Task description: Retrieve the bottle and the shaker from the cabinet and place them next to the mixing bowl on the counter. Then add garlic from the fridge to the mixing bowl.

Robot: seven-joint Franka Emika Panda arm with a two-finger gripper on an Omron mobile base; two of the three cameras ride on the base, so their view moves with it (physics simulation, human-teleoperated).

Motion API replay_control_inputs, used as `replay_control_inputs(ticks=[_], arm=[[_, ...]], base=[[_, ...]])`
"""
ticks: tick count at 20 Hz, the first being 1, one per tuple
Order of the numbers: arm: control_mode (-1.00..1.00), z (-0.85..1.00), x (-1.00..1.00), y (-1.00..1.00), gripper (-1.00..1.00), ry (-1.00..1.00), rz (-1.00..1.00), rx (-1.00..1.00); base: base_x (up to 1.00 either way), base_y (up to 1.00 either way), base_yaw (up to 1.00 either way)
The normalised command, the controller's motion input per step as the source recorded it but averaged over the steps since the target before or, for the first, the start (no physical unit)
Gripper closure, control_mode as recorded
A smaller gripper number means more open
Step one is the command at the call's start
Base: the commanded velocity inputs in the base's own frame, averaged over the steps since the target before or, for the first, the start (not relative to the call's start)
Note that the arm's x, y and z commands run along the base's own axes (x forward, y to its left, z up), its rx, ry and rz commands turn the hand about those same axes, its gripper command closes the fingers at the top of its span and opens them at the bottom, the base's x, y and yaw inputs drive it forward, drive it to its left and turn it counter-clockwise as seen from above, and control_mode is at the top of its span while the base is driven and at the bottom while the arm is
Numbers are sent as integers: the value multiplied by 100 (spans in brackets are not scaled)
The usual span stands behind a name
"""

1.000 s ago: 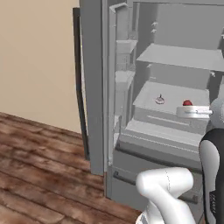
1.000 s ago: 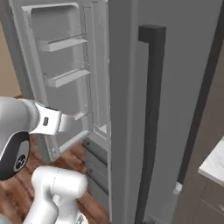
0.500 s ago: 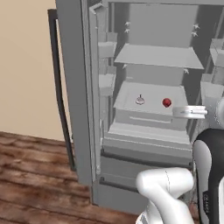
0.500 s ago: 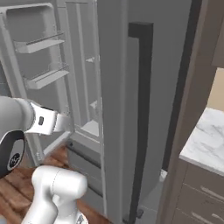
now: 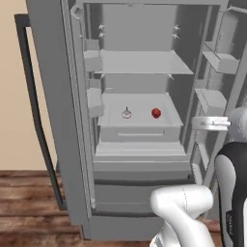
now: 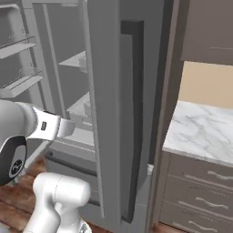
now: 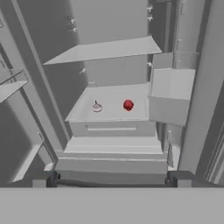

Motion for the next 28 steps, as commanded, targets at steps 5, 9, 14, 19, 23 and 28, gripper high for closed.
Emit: replay_control_inputs(ticks=[5,9,14,19,23,28], arm=[[100,0,0,0,-100,0,0,0],[100,0,0,0,-100,0,0,0],[100,0,0,0,-100,0,0,0],[100,0,0,0,-100,0,0,0],[100,0,0,0,-100,0,0,0],[100,0,0,0,-100,0,0,0]], base=[[-8,42,-15],[-40,0,-15],[-64,38,-11],[34,44,-22],[91,57,-44],[10,52,-14]])
